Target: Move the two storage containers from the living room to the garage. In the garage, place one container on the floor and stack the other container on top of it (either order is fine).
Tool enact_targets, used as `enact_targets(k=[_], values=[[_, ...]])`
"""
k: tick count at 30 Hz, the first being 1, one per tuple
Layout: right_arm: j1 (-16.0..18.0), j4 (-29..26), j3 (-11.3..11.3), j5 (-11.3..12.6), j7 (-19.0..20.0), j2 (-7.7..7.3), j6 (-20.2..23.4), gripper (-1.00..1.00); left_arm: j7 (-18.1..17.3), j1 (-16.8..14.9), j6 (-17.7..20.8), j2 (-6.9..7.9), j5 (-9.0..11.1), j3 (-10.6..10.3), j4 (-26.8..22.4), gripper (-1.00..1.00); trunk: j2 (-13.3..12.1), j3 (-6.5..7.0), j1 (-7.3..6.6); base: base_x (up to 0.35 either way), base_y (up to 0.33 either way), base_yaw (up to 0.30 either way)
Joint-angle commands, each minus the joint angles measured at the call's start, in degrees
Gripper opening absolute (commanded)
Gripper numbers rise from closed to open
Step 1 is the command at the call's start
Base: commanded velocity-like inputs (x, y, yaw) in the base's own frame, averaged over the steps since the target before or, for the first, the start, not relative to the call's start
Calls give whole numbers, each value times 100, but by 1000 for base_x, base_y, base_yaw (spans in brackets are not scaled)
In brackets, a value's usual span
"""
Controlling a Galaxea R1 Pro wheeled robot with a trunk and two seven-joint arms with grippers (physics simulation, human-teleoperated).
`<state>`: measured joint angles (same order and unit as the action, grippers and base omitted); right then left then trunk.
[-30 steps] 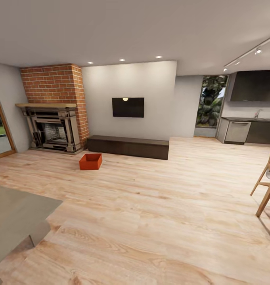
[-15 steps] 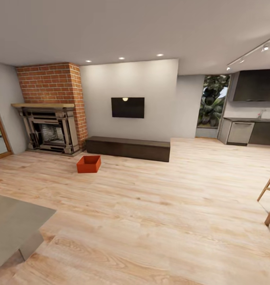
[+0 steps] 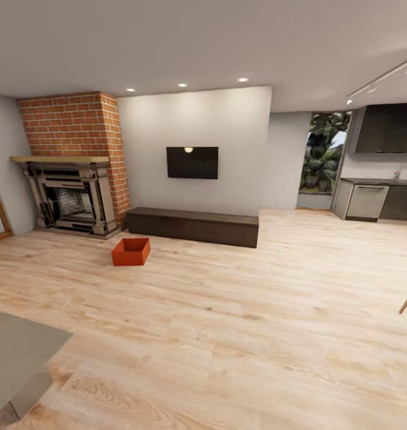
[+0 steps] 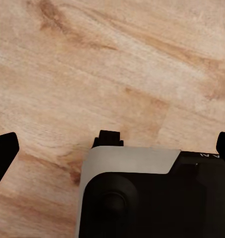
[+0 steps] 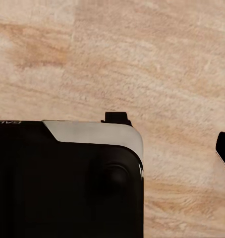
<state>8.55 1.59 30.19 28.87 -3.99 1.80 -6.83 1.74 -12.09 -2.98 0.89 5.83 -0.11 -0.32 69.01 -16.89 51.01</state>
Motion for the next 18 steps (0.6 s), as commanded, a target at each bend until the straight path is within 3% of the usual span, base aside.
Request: enact_targets(k=[1, 18], values=[[7, 17, 48, 48, -6, 5, -29, 100, 2, -4, -18, -1, 59, -8, 6, 100, 4, -7, 4, 321, 0, 0], [7, 17, 48, 48, -6, 5, -29, 100, 2, -4, -18, -1, 59, -7, 6, 100, 4, -7, 4, 321, 0, 0]])
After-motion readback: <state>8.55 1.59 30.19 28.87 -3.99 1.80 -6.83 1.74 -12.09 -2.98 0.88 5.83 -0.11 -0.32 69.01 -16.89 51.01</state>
